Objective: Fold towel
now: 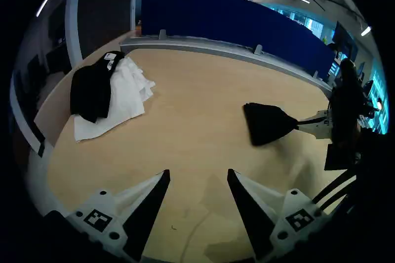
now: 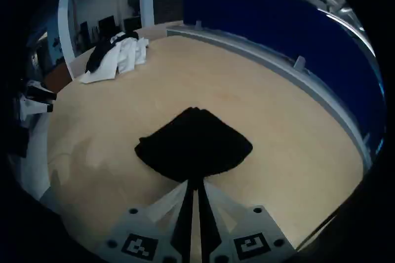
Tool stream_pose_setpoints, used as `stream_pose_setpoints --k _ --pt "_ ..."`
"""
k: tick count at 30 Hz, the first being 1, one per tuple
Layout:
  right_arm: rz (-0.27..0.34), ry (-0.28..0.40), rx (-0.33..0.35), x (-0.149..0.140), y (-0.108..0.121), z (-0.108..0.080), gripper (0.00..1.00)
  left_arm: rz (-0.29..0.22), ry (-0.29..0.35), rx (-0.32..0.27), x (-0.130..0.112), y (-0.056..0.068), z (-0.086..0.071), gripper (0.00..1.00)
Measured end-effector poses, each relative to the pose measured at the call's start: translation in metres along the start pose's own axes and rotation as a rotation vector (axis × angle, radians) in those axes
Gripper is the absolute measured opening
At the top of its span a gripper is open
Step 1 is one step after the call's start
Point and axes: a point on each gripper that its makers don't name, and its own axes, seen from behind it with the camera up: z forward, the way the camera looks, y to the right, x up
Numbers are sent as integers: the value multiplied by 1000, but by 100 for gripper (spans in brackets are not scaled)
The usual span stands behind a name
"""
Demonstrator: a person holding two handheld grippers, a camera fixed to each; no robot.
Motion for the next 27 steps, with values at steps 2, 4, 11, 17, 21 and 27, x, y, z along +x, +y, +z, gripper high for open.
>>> stream_pose_setpoints --k 2,4,11,17,21,27 --pt "-3 27 -2 15 1 -6 6 1 8 -2 4 1 -2 86" --pt "-7 55 -4 31 3 -15 6 4 17 -4 8 3 -4 86" --pt "-32 144 -13 80 7 -49 6 17 53 -9 24 10 -14 86" --pt "-52 201 -35 111 17 -78 6 28 79 -17 34 17 -23 86" --pt "-67 223 -50 120 22 -94 6 39 91 -26 38 23 -28 86" --pt "-68 236 -70 121 33 -112 6 50 104 -36 40 31 -35 86"
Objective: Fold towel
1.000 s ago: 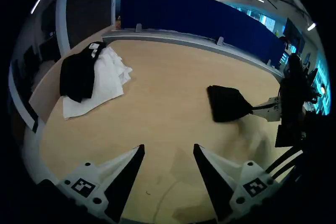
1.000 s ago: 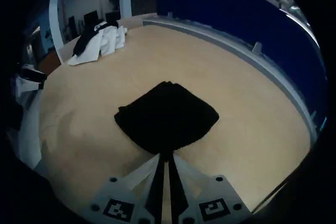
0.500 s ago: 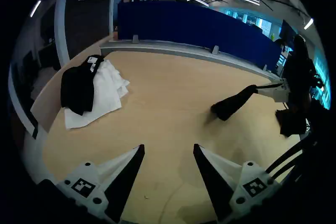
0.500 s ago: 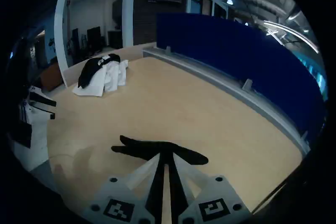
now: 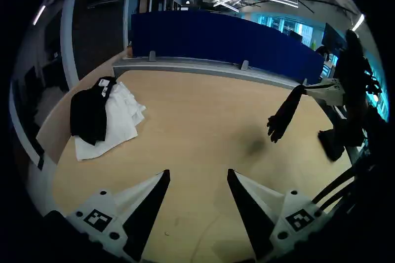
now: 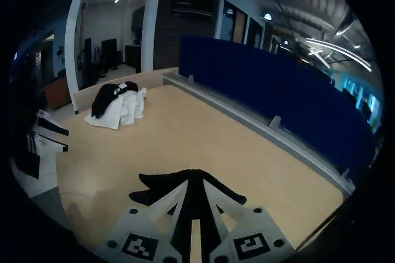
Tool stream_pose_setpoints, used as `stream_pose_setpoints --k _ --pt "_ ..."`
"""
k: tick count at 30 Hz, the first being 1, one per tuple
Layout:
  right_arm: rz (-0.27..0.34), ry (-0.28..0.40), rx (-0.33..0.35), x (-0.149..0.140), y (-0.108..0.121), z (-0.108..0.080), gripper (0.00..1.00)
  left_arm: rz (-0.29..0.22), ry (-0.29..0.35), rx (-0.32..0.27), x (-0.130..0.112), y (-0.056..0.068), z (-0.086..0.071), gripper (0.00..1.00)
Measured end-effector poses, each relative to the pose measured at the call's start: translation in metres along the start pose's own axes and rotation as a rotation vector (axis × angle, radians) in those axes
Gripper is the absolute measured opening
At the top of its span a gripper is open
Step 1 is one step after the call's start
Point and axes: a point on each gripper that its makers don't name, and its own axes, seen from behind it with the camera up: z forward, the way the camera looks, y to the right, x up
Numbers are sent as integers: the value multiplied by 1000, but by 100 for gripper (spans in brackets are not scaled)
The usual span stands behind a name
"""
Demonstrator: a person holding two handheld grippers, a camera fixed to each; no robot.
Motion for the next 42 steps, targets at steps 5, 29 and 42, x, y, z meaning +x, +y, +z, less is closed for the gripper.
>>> stream_pose_setpoints --k 5,29,42 --pt "4 -1 -15 -2 14 -12 6 5 1 -4 -1 5 -5 86" --pt "107 -77 -153 -78 158 -105 6 29 -13 -14 4 43 8 86" --pt "165 -143 -280 -138 268 -167 6 50 -26 -22 11 72 25 86"
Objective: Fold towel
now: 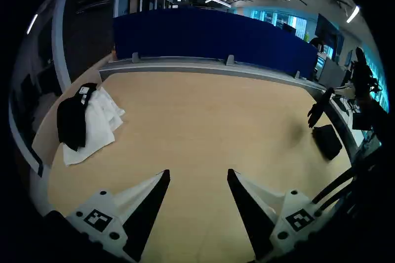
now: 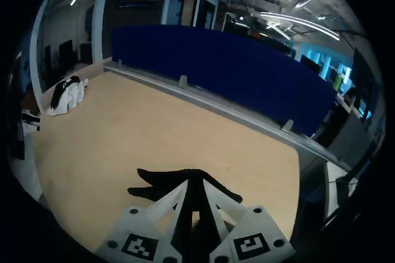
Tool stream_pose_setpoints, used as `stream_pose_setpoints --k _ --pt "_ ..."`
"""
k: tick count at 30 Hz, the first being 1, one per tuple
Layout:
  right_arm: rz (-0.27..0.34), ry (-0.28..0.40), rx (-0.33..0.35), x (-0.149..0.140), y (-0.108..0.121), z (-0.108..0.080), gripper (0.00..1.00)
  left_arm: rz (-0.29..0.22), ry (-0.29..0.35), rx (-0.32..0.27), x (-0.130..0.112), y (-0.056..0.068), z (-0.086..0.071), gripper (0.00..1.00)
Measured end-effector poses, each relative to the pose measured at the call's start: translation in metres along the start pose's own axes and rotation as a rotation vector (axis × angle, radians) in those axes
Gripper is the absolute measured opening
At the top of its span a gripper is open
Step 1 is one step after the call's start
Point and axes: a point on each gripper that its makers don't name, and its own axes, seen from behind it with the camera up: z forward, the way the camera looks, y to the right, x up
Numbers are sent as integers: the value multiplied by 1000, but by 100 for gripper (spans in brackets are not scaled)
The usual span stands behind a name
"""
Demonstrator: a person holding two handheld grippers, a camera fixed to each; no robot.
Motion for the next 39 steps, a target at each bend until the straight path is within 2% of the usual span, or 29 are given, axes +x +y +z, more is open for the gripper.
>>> stream_pose_setpoints --k 6,12,18,26,32,39 --pt "25 -36 -45 -19 45 -8 6 7 -7 1 0 4 3 86" --pt "45 -71 -62 -40 63 -13 6 12 -8 1 1 6 3 86" --pt "56 -98 -67 -60 64 -21 6 22 -9 -1 3 8 3 86" --pt "84 -134 -80 -94 66 -42 6 33 -8 -15 6 15 2 86" --pt "135 -175 -89 -138 66 -61 6 41 -7 -23 6 19 0 86" --pt "180 -255 -106 -202 61 -82 6 49 -7 -23 5 19 -3 86"
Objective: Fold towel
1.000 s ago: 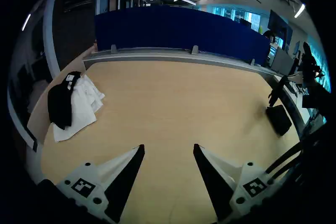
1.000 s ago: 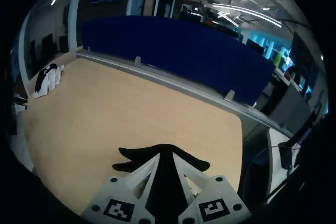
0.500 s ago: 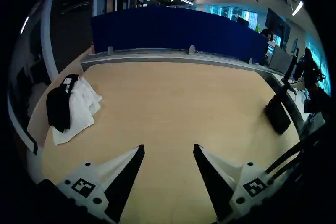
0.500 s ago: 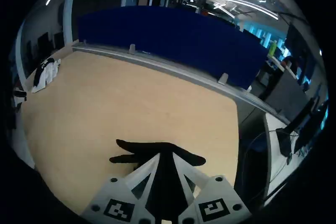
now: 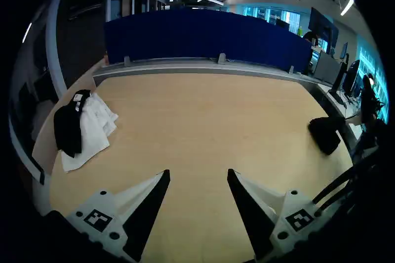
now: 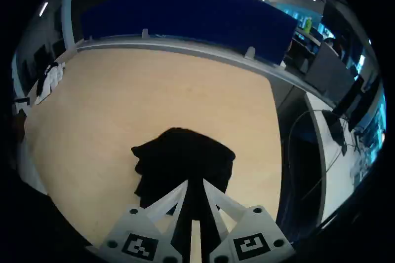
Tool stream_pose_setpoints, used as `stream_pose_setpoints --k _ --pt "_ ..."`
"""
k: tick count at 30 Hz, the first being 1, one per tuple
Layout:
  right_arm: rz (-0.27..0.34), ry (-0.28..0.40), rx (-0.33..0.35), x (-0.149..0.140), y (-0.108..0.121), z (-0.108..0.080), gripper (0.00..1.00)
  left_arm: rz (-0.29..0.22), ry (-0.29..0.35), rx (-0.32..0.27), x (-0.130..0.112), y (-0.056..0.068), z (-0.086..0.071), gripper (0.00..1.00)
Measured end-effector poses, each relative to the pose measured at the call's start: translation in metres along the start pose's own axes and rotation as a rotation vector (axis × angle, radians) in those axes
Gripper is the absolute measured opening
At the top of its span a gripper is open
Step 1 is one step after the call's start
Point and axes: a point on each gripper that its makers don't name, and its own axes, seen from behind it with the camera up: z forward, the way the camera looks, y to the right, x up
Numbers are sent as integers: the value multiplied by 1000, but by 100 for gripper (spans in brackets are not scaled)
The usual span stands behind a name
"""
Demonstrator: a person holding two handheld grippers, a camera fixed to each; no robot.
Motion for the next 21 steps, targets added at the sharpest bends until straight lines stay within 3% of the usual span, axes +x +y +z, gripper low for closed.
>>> stream_pose_setpoints --k 9,21 --pt "116 -94 -65 -63 10 9 6 16 -3 -3 -1 5 -1 86" --pt "215 -159 -142 -99 19 26 6 25 -5 8 -2 4 -4 86"
